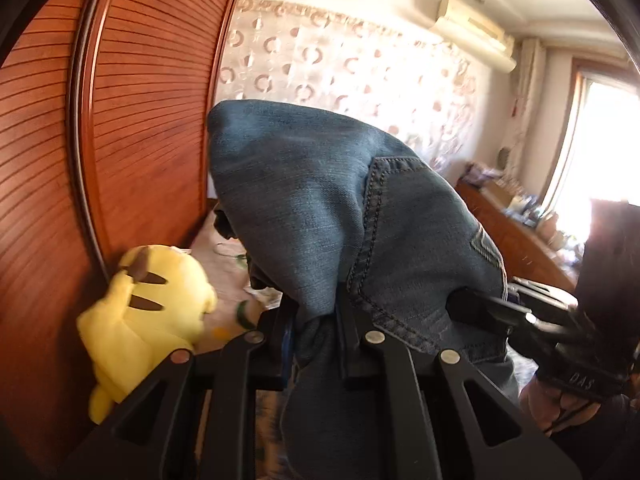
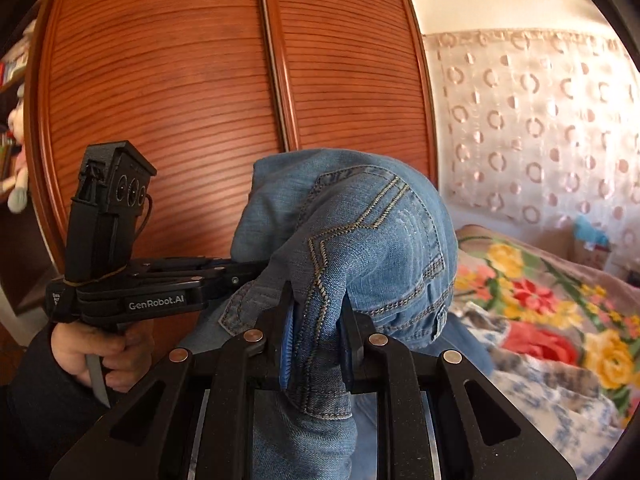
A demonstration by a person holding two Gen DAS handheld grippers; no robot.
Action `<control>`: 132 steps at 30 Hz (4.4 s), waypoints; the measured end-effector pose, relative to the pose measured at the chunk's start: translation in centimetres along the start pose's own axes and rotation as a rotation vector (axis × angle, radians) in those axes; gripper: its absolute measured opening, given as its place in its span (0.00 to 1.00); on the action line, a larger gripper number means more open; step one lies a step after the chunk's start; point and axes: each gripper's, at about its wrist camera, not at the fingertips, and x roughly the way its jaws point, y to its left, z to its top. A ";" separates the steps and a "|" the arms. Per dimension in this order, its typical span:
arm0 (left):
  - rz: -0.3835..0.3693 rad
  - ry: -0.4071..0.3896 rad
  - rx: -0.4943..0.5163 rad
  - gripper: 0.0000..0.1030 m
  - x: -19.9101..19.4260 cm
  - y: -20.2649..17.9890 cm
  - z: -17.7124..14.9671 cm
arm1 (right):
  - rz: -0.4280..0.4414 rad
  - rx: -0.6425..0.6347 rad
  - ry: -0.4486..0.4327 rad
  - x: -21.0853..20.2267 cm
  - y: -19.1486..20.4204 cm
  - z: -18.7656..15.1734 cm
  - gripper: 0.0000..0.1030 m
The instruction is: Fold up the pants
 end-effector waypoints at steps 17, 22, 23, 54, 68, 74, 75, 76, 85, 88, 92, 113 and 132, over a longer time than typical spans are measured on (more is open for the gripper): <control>0.000 0.325 0.162 0.33 16.9 -2.8 -3.2 | -0.227 0.230 0.214 3.2 -10.0 -11.2 0.37; 0.033 0.283 0.174 0.34 13.7 -2.8 -3.6 | -0.220 0.138 0.144 1.1 -10.5 -9.1 0.38; 0.035 0.273 0.171 0.34 13.2 -2.7 -3.7 | -0.201 0.120 0.141 1.3 -10.7 -8.4 0.38; 0.017 0.246 0.097 0.34 9.4 -2.1 -11.6 | -0.114 0.004 0.286 5.2 -11.2 -8.6 0.38; 0.047 0.235 0.096 0.35 9.2 -2.7 -11.7 | -0.141 -0.002 0.330 5.7 -10.9 -11.3 0.39; 0.061 0.215 0.104 0.41 8.8 -3.5 -11.6 | -0.148 0.042 0.299 4.3 -11.2 -11.9 0.38; 0.065 0.212 0.106 0.41 8.7 -3.6 -11.6 | -0.156 0.048 0.291 3.9 -11.2 -11.9 0.38; 0.070 0.208 0.108 0.42 8.6 -3.7 -11.5 | -0.160 0.054 0.285 3.6 -11.1 -11.9 0.38; 0.098 0.132 0.115 0.64 6.6 -5.5 -10.4 | -0.195 0.091 0.238 0.0 -11.0 -12.0 0.38; 0.092 0.102 0.113 0.77 5.9 -6.4 -10.1 | -0.210 0.100 0.232 -1.3 -11.2 -12.2 0.38; 0.073 0.041 0.095 0.88 4.7 -7.6 -9.5 | -0.228 0.106 0.217 -3.1 -11.4 -12.6 0.38; 0.039 -0.050 0.184 0.94 0.0 -16.6 -9.2 | -0.395 0.075 0.060 -14.9 -8.8 -12.5 0.49; -0.034 -0.075 0.219 0.94 -4.1 -23.8 -12.6 | -0.598 0.133 -0.015 -24.8 -5.5 -16.3 0.84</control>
